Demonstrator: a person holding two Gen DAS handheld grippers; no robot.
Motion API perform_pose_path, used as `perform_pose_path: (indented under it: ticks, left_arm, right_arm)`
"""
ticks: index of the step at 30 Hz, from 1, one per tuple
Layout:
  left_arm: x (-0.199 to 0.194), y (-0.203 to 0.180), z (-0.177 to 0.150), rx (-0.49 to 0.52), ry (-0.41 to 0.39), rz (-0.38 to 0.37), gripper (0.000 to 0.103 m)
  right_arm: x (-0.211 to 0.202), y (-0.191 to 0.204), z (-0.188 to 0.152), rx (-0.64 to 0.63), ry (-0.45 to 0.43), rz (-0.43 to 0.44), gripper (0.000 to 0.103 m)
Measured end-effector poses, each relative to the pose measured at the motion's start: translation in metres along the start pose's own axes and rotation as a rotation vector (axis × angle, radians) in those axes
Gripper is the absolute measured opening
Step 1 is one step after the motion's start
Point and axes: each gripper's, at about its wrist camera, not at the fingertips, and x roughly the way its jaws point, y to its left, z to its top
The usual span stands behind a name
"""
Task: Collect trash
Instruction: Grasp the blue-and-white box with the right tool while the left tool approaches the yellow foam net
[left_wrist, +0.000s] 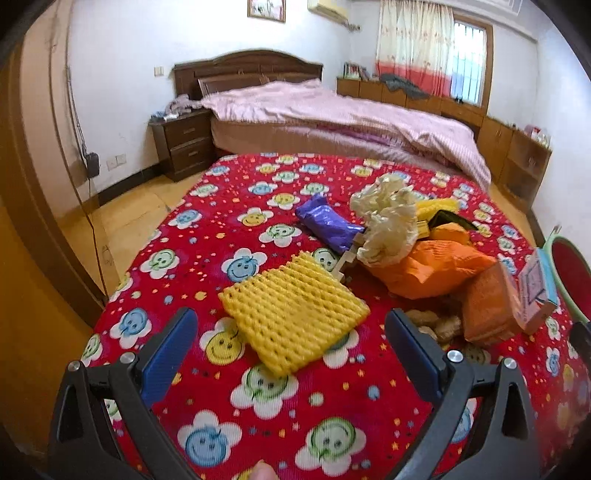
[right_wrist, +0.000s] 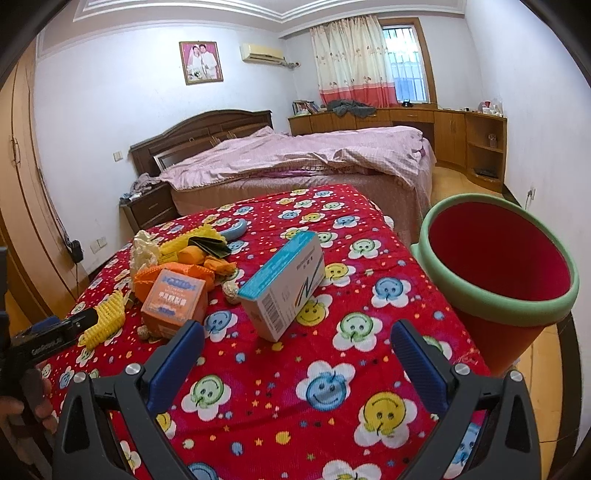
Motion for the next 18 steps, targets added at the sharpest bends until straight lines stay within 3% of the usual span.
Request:
perform_pose_path:
  ticks: [7,18]
  left_arm:
    - [0.035,-0.003,0.005,0.006,0.126,-0.001,0.098]
    - [0.053,0.007,0.001,-0.036,0.189,-0.033,0.097]
  right_arm:
    - [0.013,0.009,0.013,-0.022,0.077,-0.006,0.103]
    - [0.053,0.016,0.030,0.014,0.155,-0.043,0.103]
